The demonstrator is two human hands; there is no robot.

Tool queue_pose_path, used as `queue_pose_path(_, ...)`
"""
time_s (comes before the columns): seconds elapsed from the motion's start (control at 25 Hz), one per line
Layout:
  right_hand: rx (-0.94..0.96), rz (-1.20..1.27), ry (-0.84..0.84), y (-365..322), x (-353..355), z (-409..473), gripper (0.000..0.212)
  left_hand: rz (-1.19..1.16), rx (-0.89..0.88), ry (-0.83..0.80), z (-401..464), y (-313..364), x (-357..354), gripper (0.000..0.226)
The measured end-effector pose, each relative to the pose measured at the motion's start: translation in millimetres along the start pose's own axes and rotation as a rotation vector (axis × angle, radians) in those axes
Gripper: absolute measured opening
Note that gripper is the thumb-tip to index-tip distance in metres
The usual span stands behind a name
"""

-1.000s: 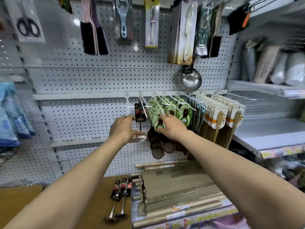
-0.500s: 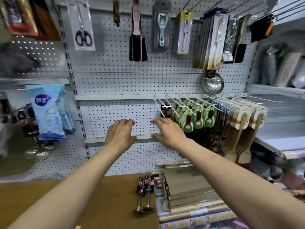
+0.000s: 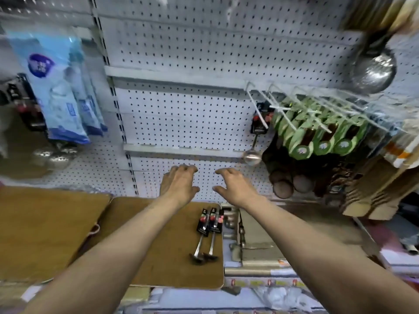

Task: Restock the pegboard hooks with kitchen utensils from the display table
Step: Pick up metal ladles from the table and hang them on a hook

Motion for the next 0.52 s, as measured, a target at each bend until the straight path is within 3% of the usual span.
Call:
queue_pose_path(0.28,-0.237,0.081,-0.321,100,-159,39,0.05,-0.199,0.287,-0.326,23,-35,-193,0.05)
queue_pose_path(0.52,-0.631,0.258,-0.511,169,-295,17,0.048,-0.31,0.523,-0.476,-1,-63,-327,0.055)
Point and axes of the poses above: each hand's wrist, its own z-axis towards the middle knuckle, its own x-axis out of the back of the hand, y = z × x, the point moved 5 cm from there along z, towards the middle knuckle, and after that the axes turned 13 degrees about y, right-handed, at the moved point
